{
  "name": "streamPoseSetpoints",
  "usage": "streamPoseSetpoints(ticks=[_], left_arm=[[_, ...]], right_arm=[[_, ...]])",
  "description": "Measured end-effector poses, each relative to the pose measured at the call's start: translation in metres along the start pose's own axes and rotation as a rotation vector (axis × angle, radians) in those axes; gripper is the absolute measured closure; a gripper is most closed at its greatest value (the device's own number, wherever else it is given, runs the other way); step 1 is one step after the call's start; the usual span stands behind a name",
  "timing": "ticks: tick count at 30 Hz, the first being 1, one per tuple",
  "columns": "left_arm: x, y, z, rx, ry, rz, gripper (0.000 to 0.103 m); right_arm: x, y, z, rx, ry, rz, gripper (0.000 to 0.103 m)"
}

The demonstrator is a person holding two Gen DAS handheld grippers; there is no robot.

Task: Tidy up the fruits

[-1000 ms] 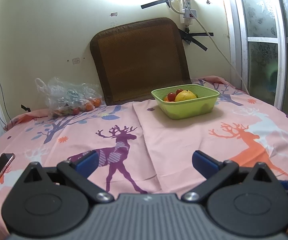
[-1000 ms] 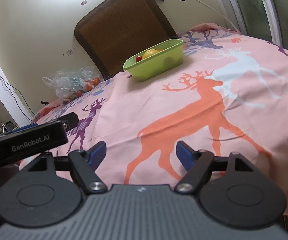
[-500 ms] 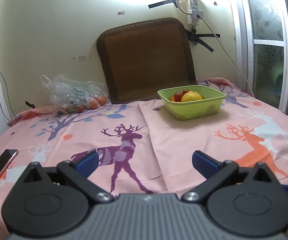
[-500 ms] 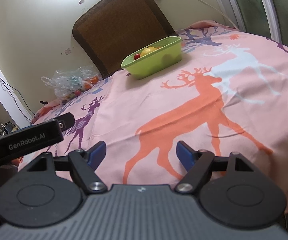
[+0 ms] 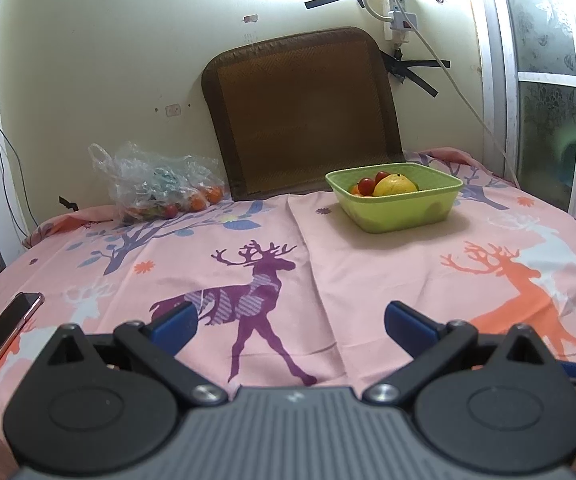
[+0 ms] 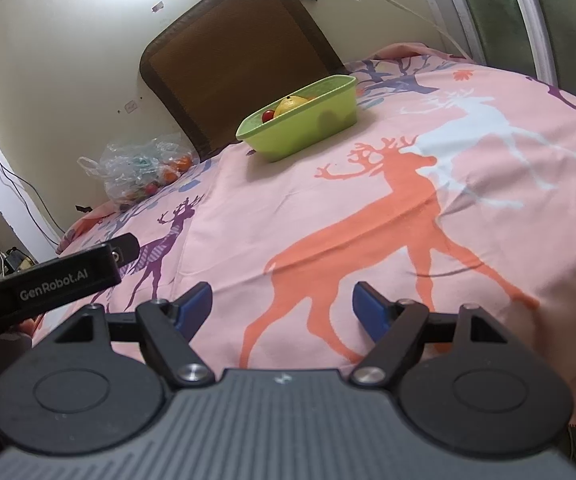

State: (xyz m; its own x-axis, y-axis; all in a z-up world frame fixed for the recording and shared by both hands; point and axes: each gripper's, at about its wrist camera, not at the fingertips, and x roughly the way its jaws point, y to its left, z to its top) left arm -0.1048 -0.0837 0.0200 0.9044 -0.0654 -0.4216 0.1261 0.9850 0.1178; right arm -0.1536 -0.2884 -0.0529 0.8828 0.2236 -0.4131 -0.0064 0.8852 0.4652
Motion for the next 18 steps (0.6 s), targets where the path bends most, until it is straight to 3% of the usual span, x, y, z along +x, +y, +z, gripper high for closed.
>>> streamPoseSetpoints(ticks=[18], left_arm=[[0.0027, -0.0006, -0.0012, 0.009, 0.005, 0.038, 0.0]], right_arm=[[-0.0018, 0.001, -0.0012, 0.004, -0.012, -0.008, 0.024]])
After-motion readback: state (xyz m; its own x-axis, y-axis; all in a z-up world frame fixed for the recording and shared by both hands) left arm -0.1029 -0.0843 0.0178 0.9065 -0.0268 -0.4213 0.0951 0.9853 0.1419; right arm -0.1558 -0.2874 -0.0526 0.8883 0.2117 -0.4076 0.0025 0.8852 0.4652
